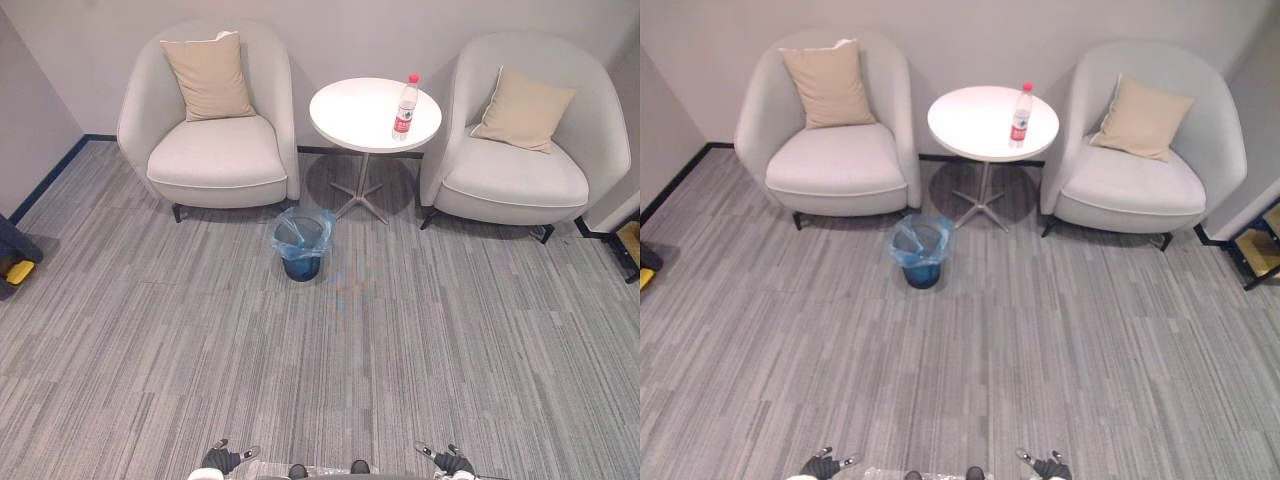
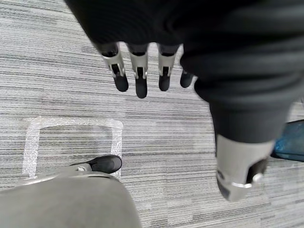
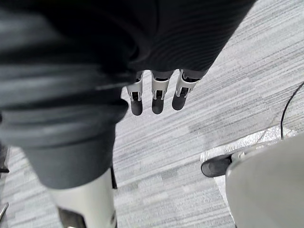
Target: Gather rubbish on tea table into small bin, then transfer packed bag to large trash can.
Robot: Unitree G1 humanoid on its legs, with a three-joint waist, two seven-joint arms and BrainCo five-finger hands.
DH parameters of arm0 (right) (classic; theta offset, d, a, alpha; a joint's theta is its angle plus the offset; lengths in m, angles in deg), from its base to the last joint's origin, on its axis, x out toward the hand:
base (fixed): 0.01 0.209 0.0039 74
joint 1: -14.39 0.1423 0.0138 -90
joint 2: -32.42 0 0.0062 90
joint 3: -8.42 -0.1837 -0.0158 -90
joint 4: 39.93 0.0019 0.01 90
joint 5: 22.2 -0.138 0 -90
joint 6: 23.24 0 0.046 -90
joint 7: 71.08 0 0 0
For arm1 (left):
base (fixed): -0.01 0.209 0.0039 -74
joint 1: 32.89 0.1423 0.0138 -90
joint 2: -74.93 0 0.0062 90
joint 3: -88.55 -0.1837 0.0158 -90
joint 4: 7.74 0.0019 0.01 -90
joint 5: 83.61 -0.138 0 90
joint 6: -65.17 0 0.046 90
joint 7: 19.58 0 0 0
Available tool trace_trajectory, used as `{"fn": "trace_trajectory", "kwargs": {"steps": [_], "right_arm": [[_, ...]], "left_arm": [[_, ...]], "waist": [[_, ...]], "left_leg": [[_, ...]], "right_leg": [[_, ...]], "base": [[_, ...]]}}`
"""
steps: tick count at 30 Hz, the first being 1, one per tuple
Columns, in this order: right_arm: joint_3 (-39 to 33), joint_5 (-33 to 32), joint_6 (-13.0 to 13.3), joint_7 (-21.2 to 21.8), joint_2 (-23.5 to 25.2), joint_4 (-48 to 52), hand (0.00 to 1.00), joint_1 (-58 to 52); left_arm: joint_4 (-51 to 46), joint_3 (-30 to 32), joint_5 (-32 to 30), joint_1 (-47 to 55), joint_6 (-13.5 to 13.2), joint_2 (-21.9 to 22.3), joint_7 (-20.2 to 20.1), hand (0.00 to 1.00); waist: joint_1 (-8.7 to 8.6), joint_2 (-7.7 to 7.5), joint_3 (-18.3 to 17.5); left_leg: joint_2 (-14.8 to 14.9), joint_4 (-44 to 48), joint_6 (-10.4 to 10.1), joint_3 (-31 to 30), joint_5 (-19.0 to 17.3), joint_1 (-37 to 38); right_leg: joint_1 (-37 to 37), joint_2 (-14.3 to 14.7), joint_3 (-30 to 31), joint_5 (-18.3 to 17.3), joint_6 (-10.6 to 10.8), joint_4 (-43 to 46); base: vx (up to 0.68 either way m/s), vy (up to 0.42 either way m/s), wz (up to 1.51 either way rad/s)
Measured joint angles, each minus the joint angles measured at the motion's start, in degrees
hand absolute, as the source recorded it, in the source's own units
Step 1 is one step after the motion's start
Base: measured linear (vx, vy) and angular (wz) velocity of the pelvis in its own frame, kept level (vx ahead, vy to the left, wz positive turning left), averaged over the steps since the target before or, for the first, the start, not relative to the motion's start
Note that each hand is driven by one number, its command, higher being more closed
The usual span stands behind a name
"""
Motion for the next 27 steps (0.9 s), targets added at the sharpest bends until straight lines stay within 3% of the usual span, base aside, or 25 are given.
{"fn": "trace_trajectory", "kwargs": {"steps": [27], "right_arm": [[1.24, 0.41, -0.19, -0.1, 0.09, 0.13, 0.0, -0.07]], "left_arm": [[0.98, -0.65, -0.52, -0.38, 0.14, -0.49, 0.05, 0.0]], "waist": [[0.01, -0.64, -0.6]], "left_leg": [[0.14, 0.18, 0.1, 2.92, -0.5, -0.92]], "right_leg": [[-2.25, 0.21, 2.81, 0.39, -0.2, 0.14]], "base": [[-0.02, -0.011, -0.06]]}}
